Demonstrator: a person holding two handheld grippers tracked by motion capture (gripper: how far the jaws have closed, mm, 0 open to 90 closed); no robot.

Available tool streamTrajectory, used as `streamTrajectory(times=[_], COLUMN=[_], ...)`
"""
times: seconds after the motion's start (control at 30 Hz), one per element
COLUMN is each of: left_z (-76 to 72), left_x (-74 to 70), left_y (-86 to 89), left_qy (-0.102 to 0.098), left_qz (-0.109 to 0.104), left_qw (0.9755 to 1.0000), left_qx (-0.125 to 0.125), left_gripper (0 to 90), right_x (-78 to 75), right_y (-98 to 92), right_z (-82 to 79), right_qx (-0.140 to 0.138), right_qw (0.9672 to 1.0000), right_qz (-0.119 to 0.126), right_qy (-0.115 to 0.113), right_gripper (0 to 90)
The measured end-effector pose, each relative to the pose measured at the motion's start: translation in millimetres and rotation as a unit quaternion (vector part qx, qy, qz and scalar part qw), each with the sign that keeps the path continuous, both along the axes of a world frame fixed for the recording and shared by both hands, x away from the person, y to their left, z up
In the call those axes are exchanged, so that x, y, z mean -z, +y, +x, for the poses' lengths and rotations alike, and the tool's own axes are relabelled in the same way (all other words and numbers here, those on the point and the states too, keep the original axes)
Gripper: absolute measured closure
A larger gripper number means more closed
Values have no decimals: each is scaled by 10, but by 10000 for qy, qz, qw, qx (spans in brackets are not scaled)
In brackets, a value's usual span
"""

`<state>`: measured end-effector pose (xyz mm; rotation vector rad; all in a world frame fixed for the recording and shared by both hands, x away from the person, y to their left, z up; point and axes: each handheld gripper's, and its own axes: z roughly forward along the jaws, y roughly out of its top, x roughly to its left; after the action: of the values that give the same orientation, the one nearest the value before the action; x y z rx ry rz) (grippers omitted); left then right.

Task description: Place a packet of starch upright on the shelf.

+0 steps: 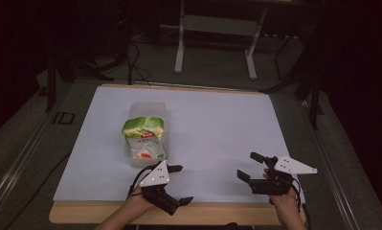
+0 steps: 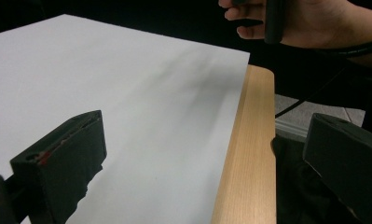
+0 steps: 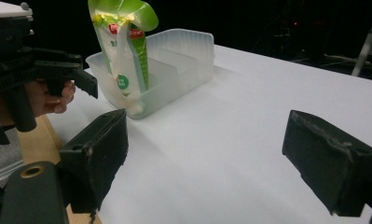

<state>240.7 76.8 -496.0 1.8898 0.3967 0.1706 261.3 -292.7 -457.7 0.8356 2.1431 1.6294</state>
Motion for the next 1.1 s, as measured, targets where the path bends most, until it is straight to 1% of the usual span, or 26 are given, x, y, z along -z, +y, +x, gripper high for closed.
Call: streamTrajectory(times=[0.07,0.33,0.73,0.97,1.1], left_z=[-10,-2,-15,-31,-34], left_x=[10,19,44,34,47], left_y=[4,16,0,6,7], left_qy=[-40,-16,14,-49,-70], left_qz=[40,-19,63,41,76], left_qw=[10000,10000,10000,10000,9999], left_qx=[-15,-31,39,37,49], left_gripper=[0,0,0,0,0], right_x=[7,28,44,61,69], right_y=[-2,-22,-24,-25,-23], right_z=[3,25,38,38,40], right_qx=[1,20,27,28,18], right_qw=[10000,10000,10000,10000,10000], right_qz=[10,35,9,0,-39], right_qy=[1,30,47,73,67], right_gripper=[141,141,141,141,142])
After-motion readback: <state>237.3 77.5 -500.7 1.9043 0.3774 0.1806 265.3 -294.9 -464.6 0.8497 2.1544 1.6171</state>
